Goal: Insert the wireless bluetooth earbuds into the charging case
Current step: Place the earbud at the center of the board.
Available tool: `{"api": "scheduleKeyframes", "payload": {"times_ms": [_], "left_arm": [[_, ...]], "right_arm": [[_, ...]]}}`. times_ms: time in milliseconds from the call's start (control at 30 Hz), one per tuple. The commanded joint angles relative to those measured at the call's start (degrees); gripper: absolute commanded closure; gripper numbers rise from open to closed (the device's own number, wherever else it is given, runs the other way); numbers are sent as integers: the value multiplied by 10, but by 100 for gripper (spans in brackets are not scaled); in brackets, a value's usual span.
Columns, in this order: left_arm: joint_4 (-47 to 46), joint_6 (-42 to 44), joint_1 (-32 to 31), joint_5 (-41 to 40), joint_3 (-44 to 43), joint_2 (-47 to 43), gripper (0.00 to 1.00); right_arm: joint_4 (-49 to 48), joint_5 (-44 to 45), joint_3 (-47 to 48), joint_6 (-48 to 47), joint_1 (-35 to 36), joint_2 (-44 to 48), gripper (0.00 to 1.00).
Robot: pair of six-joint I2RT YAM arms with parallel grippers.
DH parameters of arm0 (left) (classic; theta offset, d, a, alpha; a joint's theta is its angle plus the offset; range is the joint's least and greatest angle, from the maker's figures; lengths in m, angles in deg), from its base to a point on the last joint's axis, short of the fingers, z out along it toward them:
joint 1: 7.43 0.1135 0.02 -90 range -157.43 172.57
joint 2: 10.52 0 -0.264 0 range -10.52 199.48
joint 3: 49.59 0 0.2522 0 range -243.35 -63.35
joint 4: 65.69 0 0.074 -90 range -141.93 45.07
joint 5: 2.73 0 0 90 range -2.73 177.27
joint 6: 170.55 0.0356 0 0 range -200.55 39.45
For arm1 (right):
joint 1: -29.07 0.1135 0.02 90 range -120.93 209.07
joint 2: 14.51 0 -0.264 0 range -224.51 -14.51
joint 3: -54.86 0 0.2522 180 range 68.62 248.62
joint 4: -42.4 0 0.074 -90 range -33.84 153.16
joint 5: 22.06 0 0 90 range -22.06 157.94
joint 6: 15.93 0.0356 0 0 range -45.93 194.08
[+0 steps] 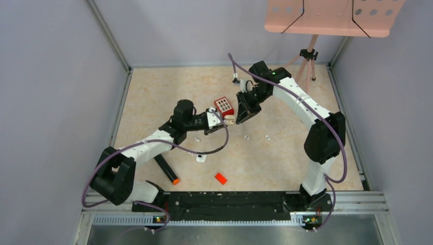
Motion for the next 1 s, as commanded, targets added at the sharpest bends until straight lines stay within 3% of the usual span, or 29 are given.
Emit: {"api": "scheduleKeyframes", "payload": {"times_ms": [0, 167, 333, 600, 733, 967], "left_arm": [[1, -27, 1, -39, -17, -14, 100], [61, -25, 15, -80, 17, -61, 100], [108, -71, 30, -124, 66, -154, 100], [164, -117, 35, -218, 127, -315, 100], [216, -120, 42, -229, 123, -338, 100], [214, -117, 51, -226, 113, -334, 100]], "right_arm": [[35, 22, 20, -63, -2, 15, 100], [100, 39, -22, -184, -16, 18, 100], [191, 50, -54, -272, -12, -43, 100], [196, 184, -87, -266, 18, -140, 100], [191, 224, -79, -262, 29, -174, 100], [146, 299, -39, -249, 30, -223, 93]]}}
